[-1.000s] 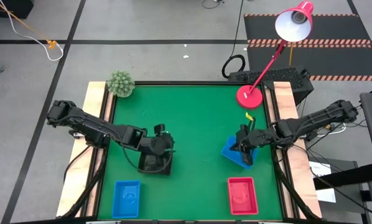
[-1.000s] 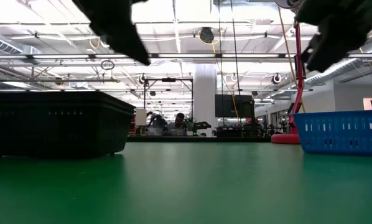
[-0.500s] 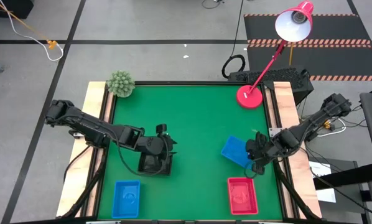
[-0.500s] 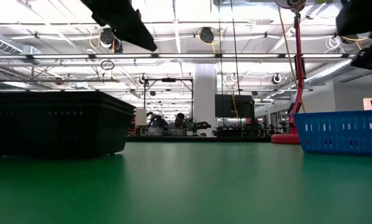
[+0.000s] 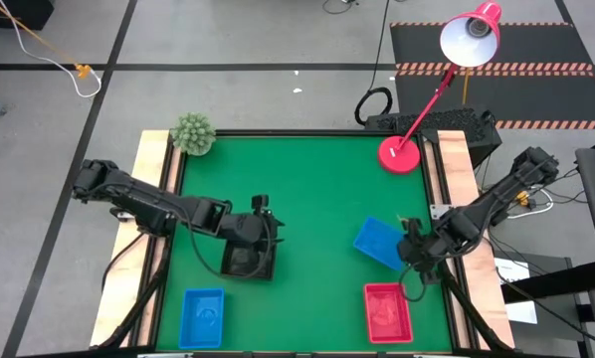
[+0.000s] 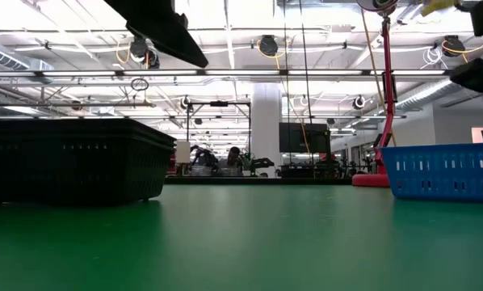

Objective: Stack baskets by color
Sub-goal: Stack the right blue bin on the left stacked blue bins

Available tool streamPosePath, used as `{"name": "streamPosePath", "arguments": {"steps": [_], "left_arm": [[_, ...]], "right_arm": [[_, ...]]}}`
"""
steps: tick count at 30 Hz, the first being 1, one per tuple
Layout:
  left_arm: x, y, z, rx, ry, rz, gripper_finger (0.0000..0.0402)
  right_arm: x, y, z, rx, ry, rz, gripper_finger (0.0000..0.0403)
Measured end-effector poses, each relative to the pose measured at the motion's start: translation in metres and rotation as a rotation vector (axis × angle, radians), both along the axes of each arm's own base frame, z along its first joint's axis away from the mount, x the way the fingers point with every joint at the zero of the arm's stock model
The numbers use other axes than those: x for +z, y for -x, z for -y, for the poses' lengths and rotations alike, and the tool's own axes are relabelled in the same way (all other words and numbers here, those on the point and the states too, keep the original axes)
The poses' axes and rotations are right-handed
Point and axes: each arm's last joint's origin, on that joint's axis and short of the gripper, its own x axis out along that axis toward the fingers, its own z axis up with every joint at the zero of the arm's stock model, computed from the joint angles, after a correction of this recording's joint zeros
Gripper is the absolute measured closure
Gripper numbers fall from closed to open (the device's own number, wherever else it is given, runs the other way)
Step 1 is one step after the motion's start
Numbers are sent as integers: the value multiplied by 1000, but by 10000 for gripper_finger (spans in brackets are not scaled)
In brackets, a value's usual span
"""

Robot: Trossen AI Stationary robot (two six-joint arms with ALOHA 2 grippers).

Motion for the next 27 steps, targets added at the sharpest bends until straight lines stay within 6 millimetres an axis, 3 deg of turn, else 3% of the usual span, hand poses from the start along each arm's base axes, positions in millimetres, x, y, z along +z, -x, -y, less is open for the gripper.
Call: {"name": "streamPosePath", "arguments": {"steps": [4,9,20,27], "left_arm": [[0,-1,-5,23,6,1,213],[0,-2,-7,33,11,2,213],[0,-2,-7,34,13,4,213],[0,-2,-7,43,25,5,213]], "right_arm": [[-13,3,3,77,45,-18,232],[-19,3,4,55,56,-18,262],[-35,-6,-3,72,120,-126,391],[-47,-11,-8,63,162,-192,401]]}}
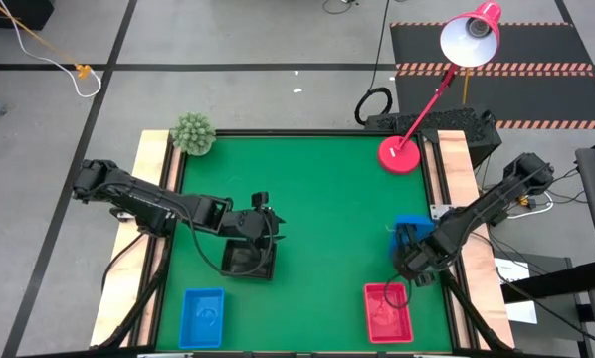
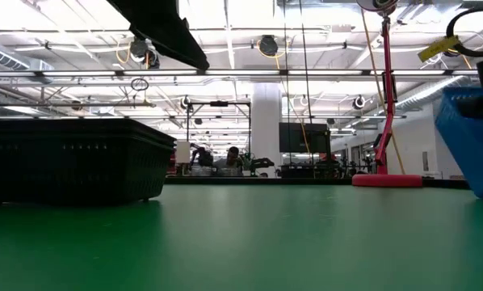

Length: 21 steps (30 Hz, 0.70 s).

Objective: Stack baskets by color
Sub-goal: Stack the right blue bin on the left stacked blue bins

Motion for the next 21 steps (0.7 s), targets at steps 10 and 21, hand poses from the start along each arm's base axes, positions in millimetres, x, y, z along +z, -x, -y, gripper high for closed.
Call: {"name": "streamPosePath", "arguments": {"steps": [10,21], "left_arm": [[0,1,2,-3,7,0,213],[0,1,2,-4,7,0,213]], "right_arm": [[15,-9,-3,-19,46,102,402],[43,-11,-7,-238,20,85,379]]}}
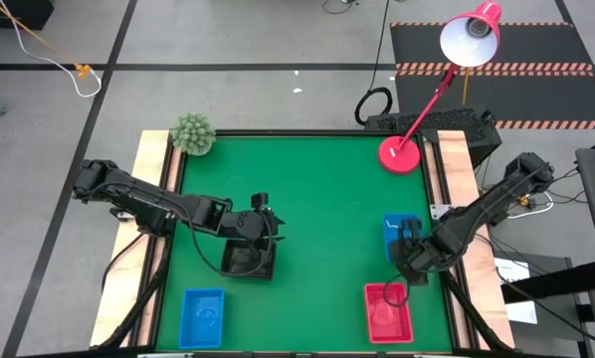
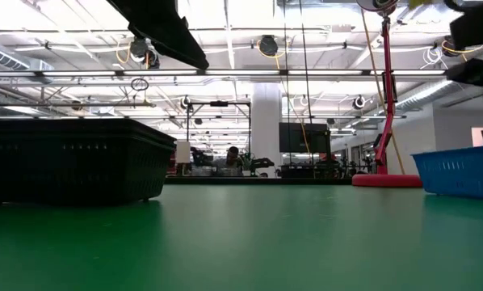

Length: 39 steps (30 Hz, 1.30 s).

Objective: Stack baskets by color
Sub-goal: Stack the right blue bin on the left stacked blue bins

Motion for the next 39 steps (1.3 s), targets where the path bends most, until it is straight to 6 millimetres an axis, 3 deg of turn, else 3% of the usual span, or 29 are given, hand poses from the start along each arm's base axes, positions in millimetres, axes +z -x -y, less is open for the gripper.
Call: {"name": "streamPosePath", "arguments": {"steps": [10,15,20,27,32,39], "left_arm": [[0,0,0,0,0,0,213],[0,0,0,0,0,0,213],[0,0,0,-2,-3,0,213],[2,-2,0,0,5,26,213],[8,-7,-2,10,10,111,213],[17,-10,-4,73,-70,160,213]], "right_arm": [[3,10,-16,-20,-59,-13,252],[-8,16,-12,-56,-9,-37,229],[-23,21,-7,-67,19,-64,257],[-26,21,-6,-48,51,-37,385],[-21,19,-4,-32,132,30,389],[6,0,-8,52,290,269,396]]}}
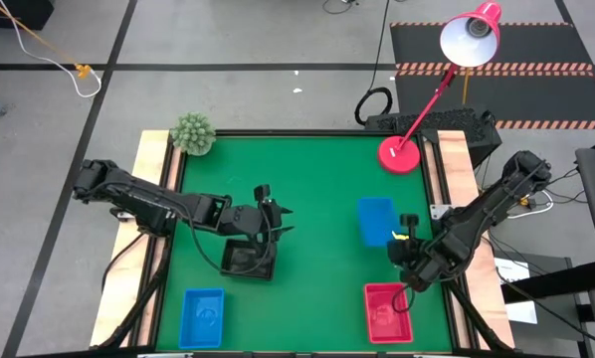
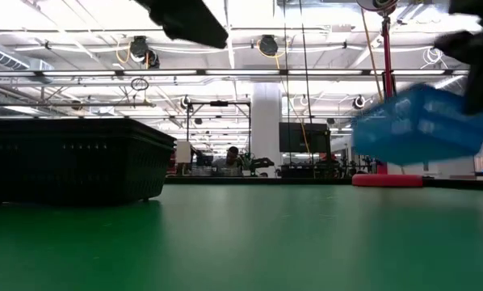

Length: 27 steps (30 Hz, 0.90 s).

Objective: Stack baskets by color
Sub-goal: Stack the right blue bin on the left stacked blue bins

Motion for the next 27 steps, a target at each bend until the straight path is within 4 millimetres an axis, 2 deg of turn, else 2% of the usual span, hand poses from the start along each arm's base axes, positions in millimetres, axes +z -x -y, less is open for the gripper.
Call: {"name": "streamPosePath", "arguments": {"steps": [7,10,14,18,22,27], "left_arm": [[35,-17,4,74,26,11,213],[47,-31,6,78,26,8,213],[58,-53,5,108,37,-22,213],[55,-73,6,103,-10,-87,196],[43,-90,2,161,-20,-146,152],[22,-104,-8,219,-53,-224,100]], "right_arm": [[18,-39,-1,129,131,123,399],[17,-59,-4,194,188,160,399],[7,-83,-12,301,272,178,399],[-5,-96,-19,362,316,167,399],[-13,-101,-22,367,359,160,399],[-14,-104,-23,356,376,175,399]]}}
